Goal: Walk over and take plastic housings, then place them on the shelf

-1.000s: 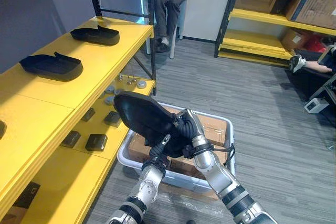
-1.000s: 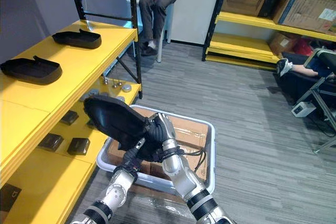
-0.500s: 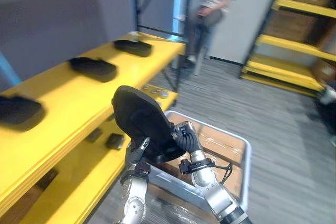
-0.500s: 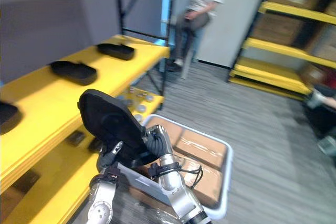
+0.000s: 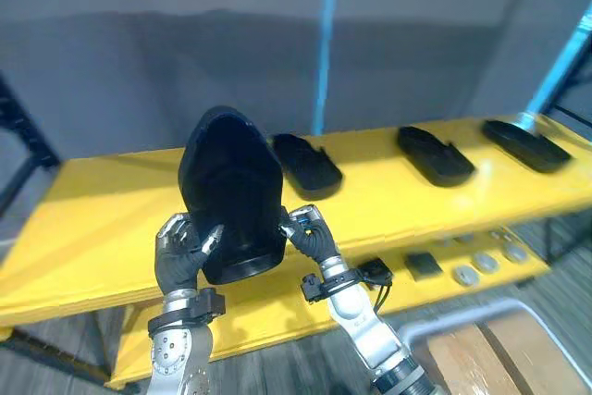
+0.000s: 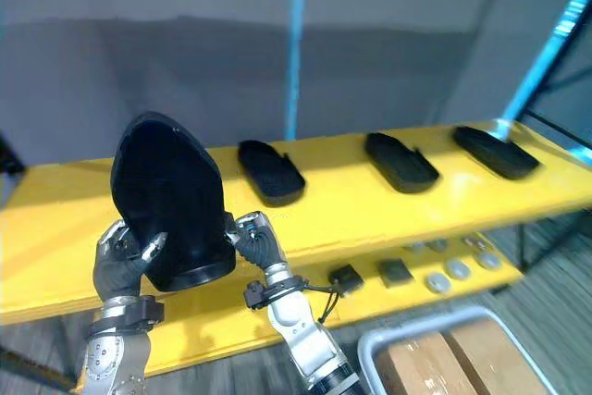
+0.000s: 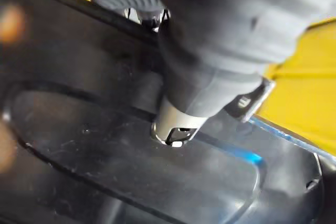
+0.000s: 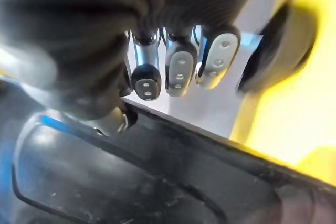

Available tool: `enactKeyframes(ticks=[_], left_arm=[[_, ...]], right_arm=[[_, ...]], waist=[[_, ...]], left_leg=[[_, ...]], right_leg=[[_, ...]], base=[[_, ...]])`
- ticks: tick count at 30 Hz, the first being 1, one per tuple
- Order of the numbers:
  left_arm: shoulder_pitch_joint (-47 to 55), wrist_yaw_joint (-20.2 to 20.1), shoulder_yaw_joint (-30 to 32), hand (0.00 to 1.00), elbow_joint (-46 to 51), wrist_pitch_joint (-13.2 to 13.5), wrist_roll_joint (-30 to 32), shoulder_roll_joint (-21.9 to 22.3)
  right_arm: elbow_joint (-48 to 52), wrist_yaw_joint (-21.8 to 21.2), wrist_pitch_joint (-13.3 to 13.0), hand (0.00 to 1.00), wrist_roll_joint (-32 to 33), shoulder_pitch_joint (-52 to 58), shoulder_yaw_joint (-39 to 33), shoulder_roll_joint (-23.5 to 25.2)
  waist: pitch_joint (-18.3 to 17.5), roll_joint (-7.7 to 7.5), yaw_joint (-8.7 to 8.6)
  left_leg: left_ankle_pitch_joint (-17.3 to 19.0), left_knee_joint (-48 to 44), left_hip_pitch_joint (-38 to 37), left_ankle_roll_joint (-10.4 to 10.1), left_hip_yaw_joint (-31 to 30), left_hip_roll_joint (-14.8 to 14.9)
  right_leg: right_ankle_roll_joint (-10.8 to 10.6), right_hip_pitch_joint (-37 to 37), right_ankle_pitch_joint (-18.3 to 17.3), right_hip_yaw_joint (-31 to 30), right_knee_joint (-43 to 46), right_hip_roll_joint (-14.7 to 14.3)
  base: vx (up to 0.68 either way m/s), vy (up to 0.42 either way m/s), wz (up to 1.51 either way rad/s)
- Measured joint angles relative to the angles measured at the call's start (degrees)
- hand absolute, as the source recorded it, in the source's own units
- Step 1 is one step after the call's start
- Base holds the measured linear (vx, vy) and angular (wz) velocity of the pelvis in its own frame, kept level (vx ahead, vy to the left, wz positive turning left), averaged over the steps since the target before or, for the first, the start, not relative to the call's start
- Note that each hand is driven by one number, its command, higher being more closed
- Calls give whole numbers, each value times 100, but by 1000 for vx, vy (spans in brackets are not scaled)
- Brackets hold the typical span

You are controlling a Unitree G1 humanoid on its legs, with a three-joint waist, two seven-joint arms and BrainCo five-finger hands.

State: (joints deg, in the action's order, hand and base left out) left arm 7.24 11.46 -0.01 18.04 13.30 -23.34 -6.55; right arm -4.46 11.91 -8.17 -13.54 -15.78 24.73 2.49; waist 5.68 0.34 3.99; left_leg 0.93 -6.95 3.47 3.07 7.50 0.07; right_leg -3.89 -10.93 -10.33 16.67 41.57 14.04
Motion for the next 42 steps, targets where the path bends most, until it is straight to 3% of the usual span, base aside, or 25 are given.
enactKeyframes(ticks=[1,2,3,4,5,7,9,12,14,15,16,18,19,21,23,25,26,27,28,29,31,33,37,39,42], left_arm=[[2,-29,-1,100,31,8,0,-5],[4,-54,-26,100,93,16,-1,-45],[29,-63,-78,100,130,39,0,-149],[26,-66,-85,100,143,51,0,-209],[126,-106,-104,100,121,52,2,-83],[207,-175,-102,100,127,57,1,10],[182,-177,-148,100,61,20,-4,108],[52,-189,-349,100,-148,-40,-20,255],[-127,-204,-446,100,-271,-47,-31,256],[-235,-233,-504,100,-373,-47,-66,253],[-308,-263,-553,100,-442,-47,-122,247],[-402,-296,-568,100,-568,-50,-208,239],[-460,-304,-604,100,-611,-49,-256,204],[-560,-327,-653,100,-790,-52,-366,-259],[-554,-327,-634,100,-878,-55,-476,-559],[-543,-325,-574,100,-921,-48,-479,-600],[-547,-322,-512,100,-930,-47,-479,-612],[-551,-320,-453,100,-969,-44,-488,-619],[-594,-322,-438,100,-1013,-37,-516,-614],[-797,-323,-448,100,-1183,-51,-589,-622],[-1329,-296,-452,100,-1678,-80,-693,-618],[-1643,-245,-431,100,-1906,-138,-700,-589],[-2092,-104,49,100,-2330,-302,-682,-693],[-2339,2,429,100,-2745,-385,-698,-1158],[-2779,6,578,100,-3320,-533,-735,-1883]], right_arm=[[76,-10,1,100,1,45,-1,0],[174,-13,1,100,3,99,-12,13],[229,-26,1,100,108,164,-22,31],[275,-29,2,100,138,195,-6,33],[308,-76,3,100,182,282,28,-52],[364,-137,2,100,289,351,25,-71],[373,-179,2,100,398,373,0,-157],[498,-233,2,100,467,507,-171,-299],[675,-232,3,100,502,600,-250,-390],[769,-230,4,0,515,665,-306,-434],[814,-231,4,0,552,691,-349,-468],[873,-288,0,0,665,717,-352,-548],[892,-303,-14,0,784,741,-356,-581],[950,-342,-14,0,929,977,-308,-386],[991,-429,-15,0,1000,987,-225,-314],[997,-495,-15,0,999,978,-211,-228],[997,-521,-15,0,999,949,-190,-173],[997,-525,-10,0,997,899,-150,-162],[997,-529,-11,0,995,868,-149,-154],[998,-523,-10,0,995,861,-161,-162],[1038,-521,-8,0,982,886,-259,-274],[1253,-515,-6,0,968,1066,-488,-352],[2168,-431,4,0,973,1984,-1696,-599],[2557,-388,3,0,1151,2405,-2522,-713],[2775,-354,0,0,1374,2785,-3102,-793]], waist=[[1,-2,-17],[7,-49,-33],[-5,-182,-13],[9,-314,4],[107,-127,31],[160,43,35],[170,55,-23],[184,43,-40],[185,41,-137],[185,40,-219],[178,51,-269],[45,269,-320],[-2,375,-325],[-55,-41,-360],[-149,-179,-374],[-170,-188,-302],[-190,-219,-222],[-198,-209,-155],[-170,-159,-179],[-151,-131,-292],[-144,-118,-531],[-107,-66,-661],[-86,45,-666],[-90,52,-735],[-91,54,-915]], left_leg=[[-12,40,-19,-19,-130,-37],[-13,101,-58,-70,-323,-77],[55,81,-76,-171,-457,-215],[134,8,-77,-250,-490,-328],[352,-338,-6,-411,-498,-164],[811,-997,255,-505,-409,198],[993,-1410,445,-737,-119,442],[1141,-1705,608,-698,846,922],[1137,-1792,795,-701,972,1356],[1112,-1748,857,-695,964,1586],[1037,-1585,840,-769,882,1794],[472,-806,645,-783,424,2138],[126,-739,589,-1628,326,2170],[350,-988,575,-1372,346,1612],[539,-1181,568,-1188,371,1307],[639,-1218,530,-1039,543,1115],[679,-1209,535,-967,812,1077],[668,-1110,526,-901,1166,1078],[639,-1029,519,-858,1285,1069],[585,-955,531,-788,1311,1056],[472,-774,459,-739,1320,979],[386,-659,383,-751,1309,907],[15,-22,74,-914,1361,991],[-201,418,-174,-1021,1476,1059],[-371,783,-370,-1080,1611,1096]], right_leg=[[-12,-83,-9,-173,-433,-150],[5,-125,48,-427,-1417,-408],[182,-100,564,-579,-2328,-490],[212,-106,949,-662,-2584,-448],[232,122,929,-581,-2728,-553],[288,440,1022,-461,-3231,-890],[342,632,1067,-298,-3457,-1004],[340,811,1067,-136,-3599,-764],[328,839,1068,62,-3601,-501],[288,884,1063,167,-3601,-370],[257,910,1068,203,-3601,-257],[-289,924,1181,153,-3702,-197],[-541,1001,1270,116,-3809,-173],[-477,1226,1379,161,-3956,256],[-550,1298,1612,273,-3938,568],[-529,1160,1858,226,-3828,793],[-333,887,2064,139,-3799,867],[-136,605,2424,159,-3901,863],[-136,480,2409,152,-3920,838],[-418,402,2146,38,-3756,681],[-492,557,1463,-287,-3816,274],[-472,704,1467,-348,-4018,234],[-467,704,1464,-366,-4034,27],[-450,715,1476,-468,-4086,-132],[-412,693,1504,-535,-4110,-246]], base=[[237,-133,122],[230,-172,95],[232,-189,81],[226,-189,49],[173,-137,24],[185,-121,4],[216,-67,18],[136,61,33],[89,205,53],[67,295,64],[51,277,41],[63,446,0],[79,631,-6],[117,467,17],[102,292,22],[29,283,-23],[-64,225,-105],[-88,205,-120],[-109,154,-95],[-72,76,-30],[-83,-15,-3],[-52,-31,3],[-10,-81,-6],[-5,-78,-25],[-6,-42,-20]])
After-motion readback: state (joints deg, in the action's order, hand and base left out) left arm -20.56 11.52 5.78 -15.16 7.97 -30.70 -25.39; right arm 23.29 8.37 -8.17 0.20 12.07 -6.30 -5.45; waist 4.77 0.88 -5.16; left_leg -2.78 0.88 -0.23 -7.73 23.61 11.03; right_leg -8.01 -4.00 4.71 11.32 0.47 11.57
